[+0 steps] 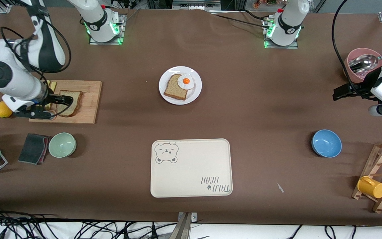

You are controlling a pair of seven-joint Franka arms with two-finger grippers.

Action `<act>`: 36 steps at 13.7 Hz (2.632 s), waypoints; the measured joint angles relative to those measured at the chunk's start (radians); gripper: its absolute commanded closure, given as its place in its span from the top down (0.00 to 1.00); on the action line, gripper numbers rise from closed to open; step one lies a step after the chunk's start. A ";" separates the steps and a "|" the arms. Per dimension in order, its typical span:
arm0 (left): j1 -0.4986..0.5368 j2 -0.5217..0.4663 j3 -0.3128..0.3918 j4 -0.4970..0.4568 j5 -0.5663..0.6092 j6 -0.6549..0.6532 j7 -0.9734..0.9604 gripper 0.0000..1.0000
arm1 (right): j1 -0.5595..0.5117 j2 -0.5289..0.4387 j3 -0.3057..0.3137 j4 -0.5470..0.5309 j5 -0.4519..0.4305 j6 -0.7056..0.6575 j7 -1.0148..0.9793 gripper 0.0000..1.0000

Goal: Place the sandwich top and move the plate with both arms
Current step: 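Reach the right gripper down to the bread slice on the cutting board, then grasp the bread slice with the right gripper and lift it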

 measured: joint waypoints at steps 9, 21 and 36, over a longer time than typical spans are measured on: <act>0.000 0.000 0.000 0.000 0.000 0.002 0.000 1.00 | 0.005 0.214 0.001 -0.019 -0.112 0.176 0.224 0.70; 0.000 0.000 -0.001 -0.001 0.000 0.004 0.000 1.00 | 0.008 0.270 -0.007 -0.005 -0.137 0.163 0.252 0.00; 0.000 0.000 -0.001 -0.001 0.000 0.004 0.000 1.00 | 0.285 0.281 0.008 0.425 0.037 -0.486 0.270 0.00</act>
